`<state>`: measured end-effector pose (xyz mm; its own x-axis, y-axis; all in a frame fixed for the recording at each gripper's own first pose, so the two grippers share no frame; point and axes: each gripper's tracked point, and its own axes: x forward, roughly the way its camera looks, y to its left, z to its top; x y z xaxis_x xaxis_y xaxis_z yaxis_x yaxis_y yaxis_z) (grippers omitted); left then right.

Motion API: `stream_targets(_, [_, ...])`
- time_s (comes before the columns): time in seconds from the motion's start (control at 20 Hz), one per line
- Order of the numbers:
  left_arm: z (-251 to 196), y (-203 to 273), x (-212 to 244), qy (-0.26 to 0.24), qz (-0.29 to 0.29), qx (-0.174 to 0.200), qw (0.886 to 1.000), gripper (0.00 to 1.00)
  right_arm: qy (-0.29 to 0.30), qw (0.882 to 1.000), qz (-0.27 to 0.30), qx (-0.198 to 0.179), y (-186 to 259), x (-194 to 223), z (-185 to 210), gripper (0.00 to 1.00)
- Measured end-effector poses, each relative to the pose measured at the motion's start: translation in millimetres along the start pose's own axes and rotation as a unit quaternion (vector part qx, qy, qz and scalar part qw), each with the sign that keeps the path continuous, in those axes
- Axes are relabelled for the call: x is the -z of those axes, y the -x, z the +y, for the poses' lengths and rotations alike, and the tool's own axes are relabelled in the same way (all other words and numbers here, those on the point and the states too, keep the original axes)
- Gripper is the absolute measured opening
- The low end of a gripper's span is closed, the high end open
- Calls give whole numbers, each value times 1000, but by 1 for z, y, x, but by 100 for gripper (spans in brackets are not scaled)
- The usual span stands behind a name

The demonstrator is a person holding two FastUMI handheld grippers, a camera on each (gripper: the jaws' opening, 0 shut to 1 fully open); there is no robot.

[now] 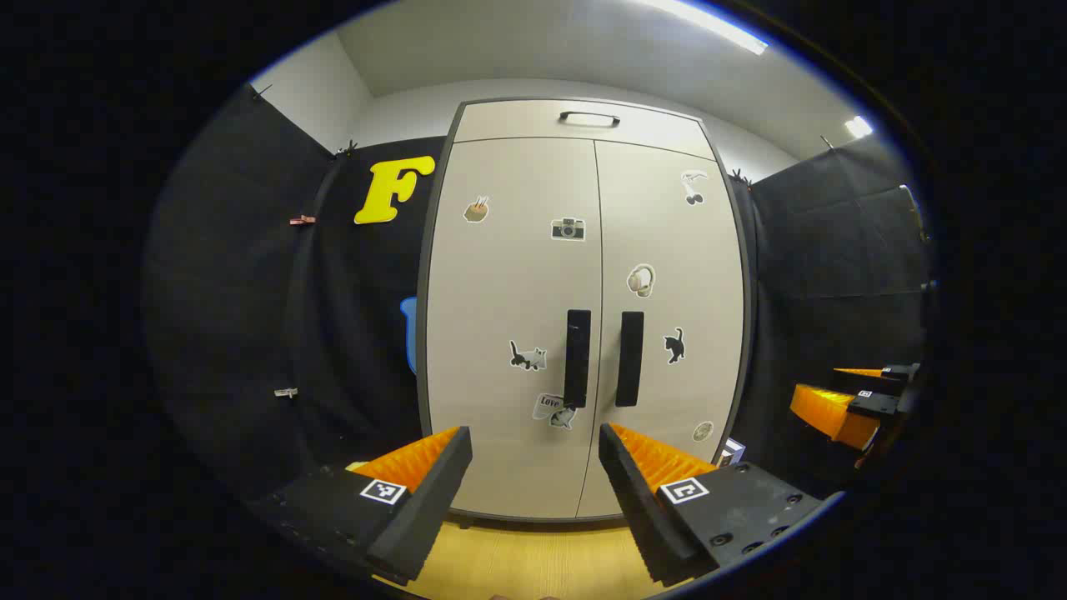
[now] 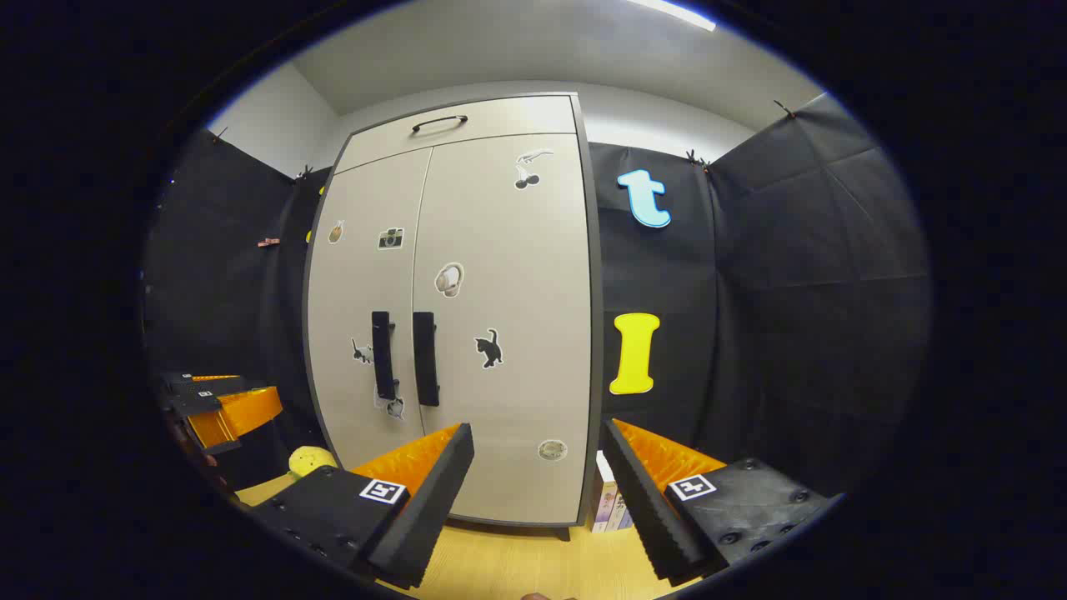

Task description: Open the right door of the double-door shoe cabinet with the right hand, and open the left door with the left hand.

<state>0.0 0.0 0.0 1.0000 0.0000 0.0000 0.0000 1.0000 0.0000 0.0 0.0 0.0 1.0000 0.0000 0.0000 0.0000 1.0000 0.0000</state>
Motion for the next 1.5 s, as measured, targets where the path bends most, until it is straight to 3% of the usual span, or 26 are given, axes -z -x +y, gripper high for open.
stream_targets(0.4, [38, 9, -2, -52, -13, 20, 998, 95, -1, 999, 24, 30, 19, 12, 41, 99])
stream_targets(0.6, [43, 19, 9, -10, 9, 63, 998, 95, 6, 999, 32, 37, 27, 16, 68, 99])
stream_targets(0.8, [55, 23, 19, -11, 13, 77, 997, 95, 9, 998, 32, 55, 31, 15, 80, 98])
stream_targets(1.3, [62, 12, 18, -16, 15, 62, 998, 95, 9, 999, 25, 44, -4, 2, 88, 98])
stream_targets(1.5, [63, 9, 22, -13, 21, 53, 998, 95, -6, 1000, 22, 15, -33, -15, 101, 98])
